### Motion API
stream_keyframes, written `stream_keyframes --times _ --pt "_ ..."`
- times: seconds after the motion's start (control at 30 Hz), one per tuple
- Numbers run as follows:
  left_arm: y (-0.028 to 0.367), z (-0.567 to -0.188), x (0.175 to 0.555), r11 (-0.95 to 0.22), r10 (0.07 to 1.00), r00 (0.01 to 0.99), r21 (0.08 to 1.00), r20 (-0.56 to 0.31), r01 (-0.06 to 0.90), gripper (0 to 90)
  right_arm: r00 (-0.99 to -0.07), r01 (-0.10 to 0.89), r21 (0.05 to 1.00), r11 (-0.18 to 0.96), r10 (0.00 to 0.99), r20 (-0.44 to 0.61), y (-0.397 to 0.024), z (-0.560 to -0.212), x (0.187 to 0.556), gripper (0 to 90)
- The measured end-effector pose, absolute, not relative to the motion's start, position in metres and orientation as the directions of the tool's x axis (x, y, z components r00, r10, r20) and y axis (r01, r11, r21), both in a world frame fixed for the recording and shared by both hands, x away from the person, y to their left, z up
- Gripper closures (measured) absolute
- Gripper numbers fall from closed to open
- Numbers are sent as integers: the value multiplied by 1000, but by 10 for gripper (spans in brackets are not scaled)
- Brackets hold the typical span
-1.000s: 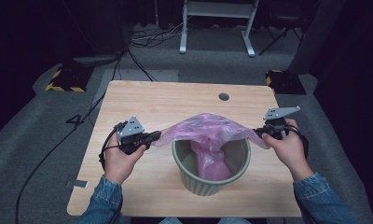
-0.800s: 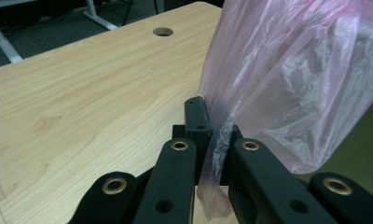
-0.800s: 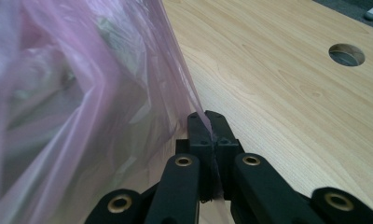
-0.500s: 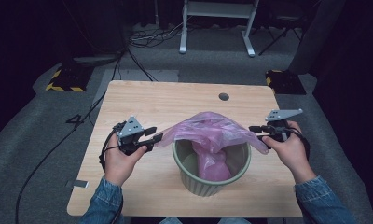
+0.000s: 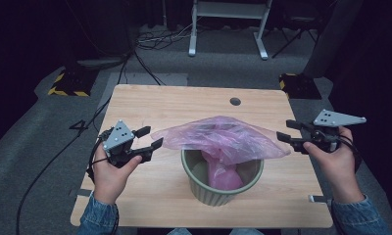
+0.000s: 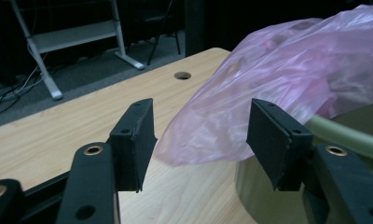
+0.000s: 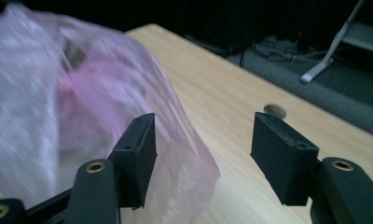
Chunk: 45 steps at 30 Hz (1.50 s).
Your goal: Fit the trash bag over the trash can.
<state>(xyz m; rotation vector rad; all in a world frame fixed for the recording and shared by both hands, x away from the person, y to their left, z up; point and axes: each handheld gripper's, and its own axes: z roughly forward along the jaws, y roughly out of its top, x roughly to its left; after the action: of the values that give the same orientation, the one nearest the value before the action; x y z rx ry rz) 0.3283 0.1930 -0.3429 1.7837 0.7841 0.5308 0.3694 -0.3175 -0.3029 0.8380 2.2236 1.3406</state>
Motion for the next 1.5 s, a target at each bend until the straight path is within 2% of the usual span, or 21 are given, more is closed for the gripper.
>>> stream_keyframes --times 0.13,0.37,0.57,0.8,1.07,1.17,1.33,1.4,1.5 --pt "181 -340 333 -219 703 711 943 -25 250 415 -752 245 900 360 656 -58 -307 -293 366 404" --pt "164 -348 345 -277 645 764 920 -35 276 377 -824 276 851 447 565 -29 -279 -317 373 339" --pt "164 -350 350 -275 639 768 924 -31 266 359 -840 247 883 399 542 -10 -285 -309 358 344" --pt "164 -347 348 -286 644 765 924 -11 254 341 -850 238 873 427 527 -26 -293 -300 339 335" --pt "154 -337 355 -312 624 781 926 30 214 315 -878 216 859 463 477 -36 -284 -301 321 317" --pt "152 -337 360 -306 614 789 928 24 211 308 -883 230 846 481 469 -26 -282 -308 323 440" --pt "147 -343 367 -323 569 823 922 11 211 307 -897 248 831 498 442 3 -282 -318 330 806" --pt "142 -344 366 -342 541 841 915 5 215 325 -902 245 827 505 431 4 -280 -319 330 872" --pt "140 -345 364 -353 519 855 910 -4 218 371 -905 225 830 511 426 -17 -278 -317 329 896"
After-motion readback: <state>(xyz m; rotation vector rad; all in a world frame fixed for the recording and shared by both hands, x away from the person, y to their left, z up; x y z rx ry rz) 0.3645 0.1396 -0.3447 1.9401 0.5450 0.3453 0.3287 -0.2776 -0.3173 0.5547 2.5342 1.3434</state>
